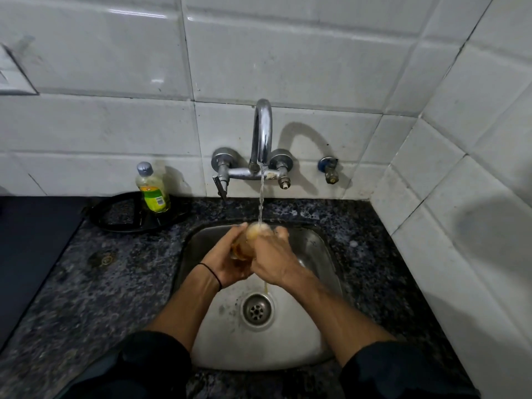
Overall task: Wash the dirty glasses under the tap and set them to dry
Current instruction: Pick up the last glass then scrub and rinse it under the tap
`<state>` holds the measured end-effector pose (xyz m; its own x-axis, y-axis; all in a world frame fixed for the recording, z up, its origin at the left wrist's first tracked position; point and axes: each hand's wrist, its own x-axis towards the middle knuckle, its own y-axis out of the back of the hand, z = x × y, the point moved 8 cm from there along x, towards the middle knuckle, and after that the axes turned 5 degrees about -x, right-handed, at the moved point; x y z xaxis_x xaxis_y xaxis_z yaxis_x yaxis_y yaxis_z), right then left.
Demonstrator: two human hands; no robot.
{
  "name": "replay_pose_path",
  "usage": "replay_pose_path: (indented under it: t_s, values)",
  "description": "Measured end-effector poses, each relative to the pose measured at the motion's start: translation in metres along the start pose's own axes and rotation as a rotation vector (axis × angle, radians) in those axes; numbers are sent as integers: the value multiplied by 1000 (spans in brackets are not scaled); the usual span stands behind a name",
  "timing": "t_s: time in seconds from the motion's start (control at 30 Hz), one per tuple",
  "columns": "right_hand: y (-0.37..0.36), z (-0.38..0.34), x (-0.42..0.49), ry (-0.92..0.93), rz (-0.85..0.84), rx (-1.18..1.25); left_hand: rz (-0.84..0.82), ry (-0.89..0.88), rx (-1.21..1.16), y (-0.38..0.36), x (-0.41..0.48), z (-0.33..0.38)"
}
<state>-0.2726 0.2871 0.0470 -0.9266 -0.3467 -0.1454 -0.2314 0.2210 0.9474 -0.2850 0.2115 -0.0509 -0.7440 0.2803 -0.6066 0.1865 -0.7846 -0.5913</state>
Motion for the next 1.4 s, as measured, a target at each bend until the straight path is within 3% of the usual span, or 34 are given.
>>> replay_pose_path:
  t_s: [0.13, 0.23, 0.3, 0.5, 0.57, 0.67, 0.7, 0.8, 0.87, 0.93, 1.03, 1.17, 1.2, 1.3, 1.4]
  values:
    - [6, -9, -2, 163, 69, -210, 2, -72, -46, 4, 8, 3]
    - [-6, 7, 3, -68, -17, 151, -47, -139, -86, -3, 5, 8]
    - [-12, 9, 3, -119, -58, 320, -36, -125, -64, -4, 4, 7]
    - [-13, 6, -6, 116, -31, -168, 25, -39, -10, -3, 4, 4]
    - [-9, 2, -7, 86, -30, 68, -9, -87, -37, -4, 5, 5]
    - [-21, 4, -1, -129, -160, 736, -55, -109, -121, -8, 1, 1]
    - [-25, 7, 3, -161, -132, 790, -71, -117, -138, -9, 0, -1]
    - [-26, 12, 7, -94, -35, 362, -93, -114, -128, -14, -2, -1]
    - [-29, 7, 3, 14, -48, -16, -79, -70, -99, -15, -2, -1]
    - [-29, 1, -1, 131, -69, -200, -68, -54, -91, -15, -2, 2]
    - [-32, 2, 0, 114, -127, -179, -41, -97, -110, -10, -2, 4]
    - [-32, -1, 8, -127, -179, 419, -40, -122, -179, -9, 0, 0]
    - [-27, -2, 10, -131, -145, 412, -27, -100, -168, -9, -1, -3]
    - [-13, -3, 9, 3, -90, 78, 72, 42, -51, -1, -3, -11]
    - [-10, -1, 6, 161, -95, -158, 124, 65, -114, 2, -3, -8]
